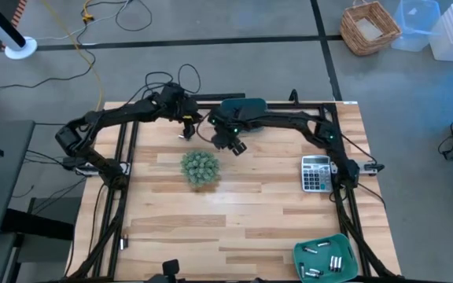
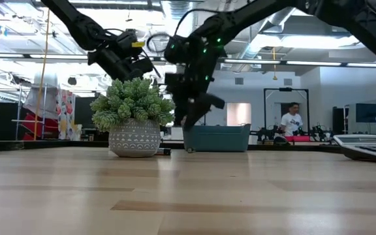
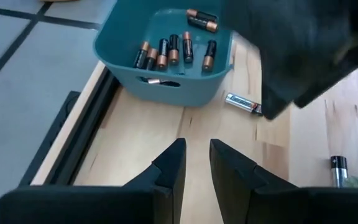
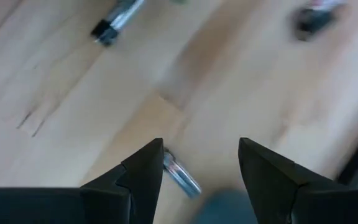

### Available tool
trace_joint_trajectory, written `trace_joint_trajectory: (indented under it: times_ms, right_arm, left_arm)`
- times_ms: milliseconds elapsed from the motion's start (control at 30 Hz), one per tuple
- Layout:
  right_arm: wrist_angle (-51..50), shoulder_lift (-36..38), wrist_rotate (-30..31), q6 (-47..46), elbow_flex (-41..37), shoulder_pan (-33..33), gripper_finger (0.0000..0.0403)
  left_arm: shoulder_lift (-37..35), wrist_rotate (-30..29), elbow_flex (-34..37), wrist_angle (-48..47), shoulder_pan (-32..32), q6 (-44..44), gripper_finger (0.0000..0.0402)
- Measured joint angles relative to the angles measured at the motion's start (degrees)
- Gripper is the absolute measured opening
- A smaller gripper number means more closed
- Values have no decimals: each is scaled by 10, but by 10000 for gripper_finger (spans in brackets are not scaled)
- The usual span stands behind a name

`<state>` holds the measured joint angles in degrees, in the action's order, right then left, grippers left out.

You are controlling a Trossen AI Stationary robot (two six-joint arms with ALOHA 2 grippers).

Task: Sort batteries
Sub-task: Put the silver battery into the green bin

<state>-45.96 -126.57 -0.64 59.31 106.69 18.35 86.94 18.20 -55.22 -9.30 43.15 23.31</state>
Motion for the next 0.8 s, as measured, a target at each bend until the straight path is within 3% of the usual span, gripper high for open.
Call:
trace_joint_trajectory:
  times_ms: [367, 800]
  right_arm:
    - [-5, -22, 71, 73, 0, -10, 227]
    - [-10, -22, 84, 108, -33, -6, 227]
  left_arm:
    - [0, 36, 0, -6, 4, 4, 67]
    - [0, 42, 0, -12, 4, 11, 67]
